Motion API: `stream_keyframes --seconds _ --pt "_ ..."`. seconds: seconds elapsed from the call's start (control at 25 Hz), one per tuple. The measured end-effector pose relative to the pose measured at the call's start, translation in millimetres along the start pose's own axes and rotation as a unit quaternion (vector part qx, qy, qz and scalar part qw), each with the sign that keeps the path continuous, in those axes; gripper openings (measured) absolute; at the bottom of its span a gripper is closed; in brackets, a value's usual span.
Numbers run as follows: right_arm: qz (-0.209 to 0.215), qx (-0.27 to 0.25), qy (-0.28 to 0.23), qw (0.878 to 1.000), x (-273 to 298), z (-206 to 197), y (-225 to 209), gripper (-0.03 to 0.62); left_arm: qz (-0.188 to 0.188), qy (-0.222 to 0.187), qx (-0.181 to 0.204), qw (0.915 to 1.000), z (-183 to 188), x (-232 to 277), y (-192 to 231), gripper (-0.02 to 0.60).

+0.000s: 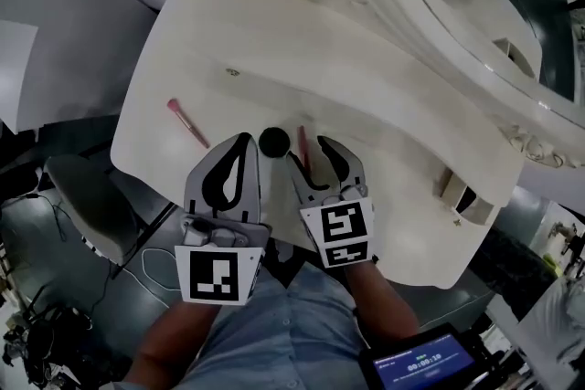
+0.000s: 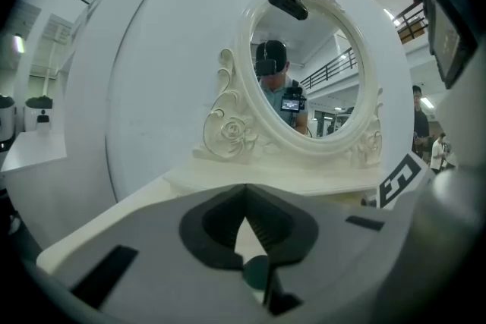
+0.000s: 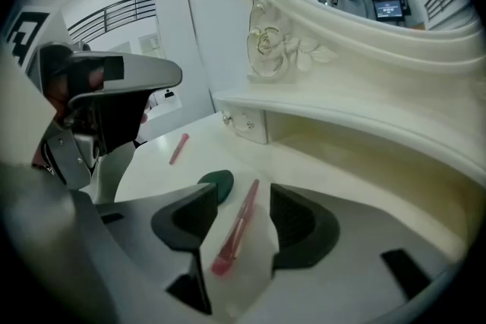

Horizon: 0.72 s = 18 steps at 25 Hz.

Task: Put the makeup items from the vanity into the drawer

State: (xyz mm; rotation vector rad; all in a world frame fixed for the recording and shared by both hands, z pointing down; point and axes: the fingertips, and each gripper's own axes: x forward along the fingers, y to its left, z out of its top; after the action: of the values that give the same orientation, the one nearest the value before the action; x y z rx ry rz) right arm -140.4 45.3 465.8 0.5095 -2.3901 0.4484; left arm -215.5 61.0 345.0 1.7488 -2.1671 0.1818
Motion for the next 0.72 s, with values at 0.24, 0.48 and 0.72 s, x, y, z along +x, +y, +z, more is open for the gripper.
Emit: stream_keyframes --seconds 0.24,0.48,0.72 --pt "-0.016 0.003 0.03 0.999 0 -12 -2 0.182 0.002 0.011 -0.004 0.9999 0 -1 5 0.0" --pt "-0.041 -0.016 0.04 0.998 2 -14 -5 0.133 -0.005 0.016 -0.003 0.9999 -3 3 8 0.0" --pt "-0.042 -0.009 0.044 0.998 4 -17 -7 0.09 -0.015 0.011 -0.002 0.9998 -3 10 5 0.0"
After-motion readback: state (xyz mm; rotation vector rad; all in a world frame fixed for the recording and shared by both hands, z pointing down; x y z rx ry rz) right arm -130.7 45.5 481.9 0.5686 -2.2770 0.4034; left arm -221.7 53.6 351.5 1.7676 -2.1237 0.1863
